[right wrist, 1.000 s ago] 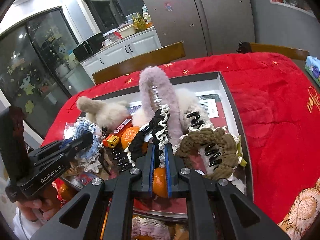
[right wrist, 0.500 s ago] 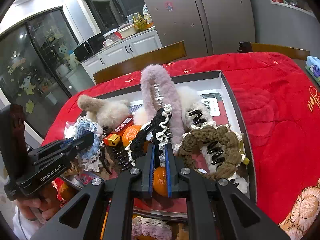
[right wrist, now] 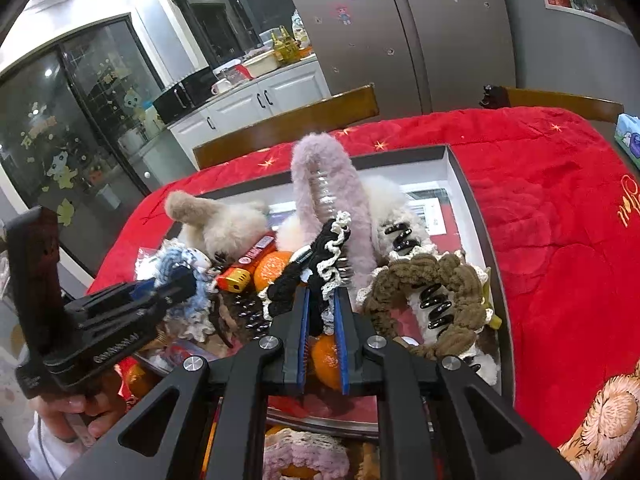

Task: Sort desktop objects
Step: 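Lower both scrunchies into the tray and open both grippers, then withdraw both open grippers from the tray back toward the pile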

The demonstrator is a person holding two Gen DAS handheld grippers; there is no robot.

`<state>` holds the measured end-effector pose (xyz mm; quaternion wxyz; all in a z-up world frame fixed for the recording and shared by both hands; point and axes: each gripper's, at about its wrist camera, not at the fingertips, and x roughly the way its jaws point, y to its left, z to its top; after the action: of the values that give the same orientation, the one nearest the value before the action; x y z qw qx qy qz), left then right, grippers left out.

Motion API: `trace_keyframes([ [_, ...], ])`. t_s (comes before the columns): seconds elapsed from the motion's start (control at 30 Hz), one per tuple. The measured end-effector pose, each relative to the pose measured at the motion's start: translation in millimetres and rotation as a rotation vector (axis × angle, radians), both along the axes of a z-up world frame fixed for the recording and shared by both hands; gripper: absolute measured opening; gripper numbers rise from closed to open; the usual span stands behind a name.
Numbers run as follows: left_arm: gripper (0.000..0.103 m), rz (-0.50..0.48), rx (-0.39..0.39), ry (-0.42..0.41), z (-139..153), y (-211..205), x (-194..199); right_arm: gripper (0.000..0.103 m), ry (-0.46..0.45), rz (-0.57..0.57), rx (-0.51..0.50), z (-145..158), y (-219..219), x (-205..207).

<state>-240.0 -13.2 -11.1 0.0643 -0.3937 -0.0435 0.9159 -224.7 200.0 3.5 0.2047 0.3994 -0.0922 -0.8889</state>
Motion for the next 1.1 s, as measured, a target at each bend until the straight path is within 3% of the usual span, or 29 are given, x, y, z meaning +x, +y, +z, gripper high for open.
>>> trace_keyframes([
  [0.07, 0.053, 0.006, -0.029, 0.024, 3.9, 2.9, 4.1, 0.016, 0.021, 0.005, -0.011, 5.4, 1.3, 2.0],
  [0.13, 0.079, 0.006, -0.043, 0.048, 7.4, 3.9, 7.3, 0.029, 0.04, 0.007, -0.011, 9.9, 1.8, 4.8],
  [0.2, 0.093, -0.007, -0.021, 0.057, 11.2, 4.2, 10.0, 0.067, 0.057, 0.006, -0.036, 13.1, 3.9, 7.1],
  [0.23, 0.1, -0.012, -0.013, 0.061, 12.9, 4.7, 11.9, 0.072, 0.068, 0.008, -0.049, 15.2, 4.6, 8.8],
  [0.37, 0.103, 0.0, -0.058, 0.1, 20.6, 10.8, 19.9, 0.103, 0.093, 0.026, -0.048, 22.8, 3.6, 11.6],
  [0.6, 0.103, 0.034, -0.041, 0.103, 24.1, 2.1, 17.1, 0.103, 0.123, 0.029, -0.062, 30.8, 5.5, 11.9],
  [1.1, 0.103, 0.066, -0.056, 0.096, 29.2, -1.4, 18.7, 0.103, 0.087, -0.008, -0.101, 27.3, 16.2, 4.2],
])
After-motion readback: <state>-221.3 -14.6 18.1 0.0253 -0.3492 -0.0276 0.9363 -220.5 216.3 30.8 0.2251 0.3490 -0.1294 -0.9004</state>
